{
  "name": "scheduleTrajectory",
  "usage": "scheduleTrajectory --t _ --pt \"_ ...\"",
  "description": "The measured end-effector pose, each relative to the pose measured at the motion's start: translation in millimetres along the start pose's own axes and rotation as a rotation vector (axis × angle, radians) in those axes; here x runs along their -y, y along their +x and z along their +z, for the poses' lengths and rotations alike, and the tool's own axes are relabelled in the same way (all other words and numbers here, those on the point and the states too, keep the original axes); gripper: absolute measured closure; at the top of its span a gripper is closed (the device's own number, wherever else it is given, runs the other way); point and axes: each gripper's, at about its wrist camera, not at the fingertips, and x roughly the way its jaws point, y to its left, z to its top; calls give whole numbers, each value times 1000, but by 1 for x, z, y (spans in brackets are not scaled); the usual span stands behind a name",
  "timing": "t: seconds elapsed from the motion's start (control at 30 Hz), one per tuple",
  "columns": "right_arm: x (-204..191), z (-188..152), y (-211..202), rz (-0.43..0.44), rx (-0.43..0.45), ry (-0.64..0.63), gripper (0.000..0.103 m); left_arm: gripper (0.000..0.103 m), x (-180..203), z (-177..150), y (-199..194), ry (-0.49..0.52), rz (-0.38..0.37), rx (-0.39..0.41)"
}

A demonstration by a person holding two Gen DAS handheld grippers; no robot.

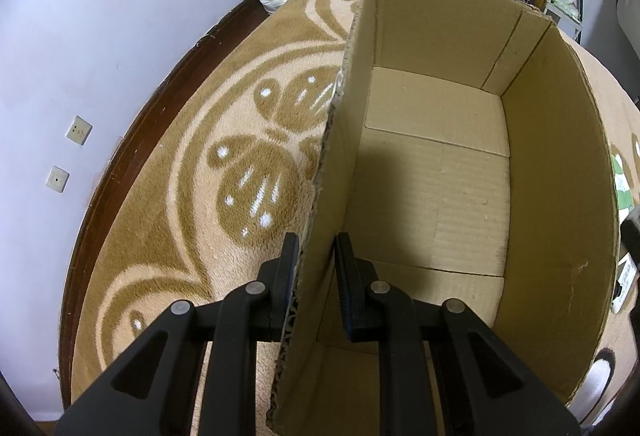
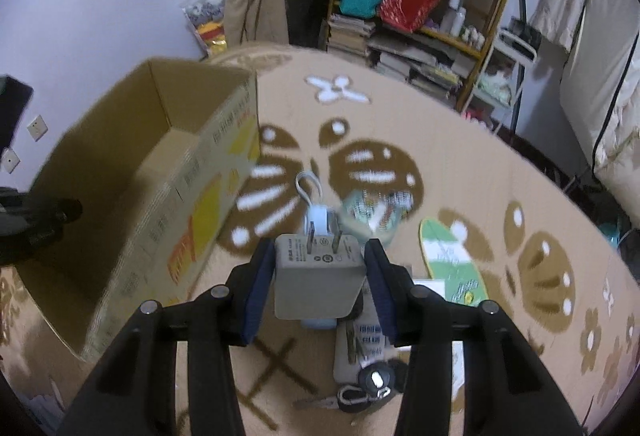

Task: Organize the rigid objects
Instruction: 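Grasp the white plug charger with the right gripper while the left gripper holds the box wall, then carry the charger into the box and release it with the right gripper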

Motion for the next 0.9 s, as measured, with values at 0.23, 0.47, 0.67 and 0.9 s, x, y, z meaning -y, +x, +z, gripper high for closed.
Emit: scheduleTrajectory --t 0.23,0.47,0.67,0.9 --pt "-8 28 -18 66 84 2 54 85 4 -1 1 11 15 4" --pt "-30 60 -22 87 150 -34 54 85 2 -1 1 7 11 2" --pt "-48 73 -19 139 187 -37 54 85 2 0 2 5 11 2" --pt "-57 76 -7 194 214 -8 54 85 1 1 2 -4 6 -1"
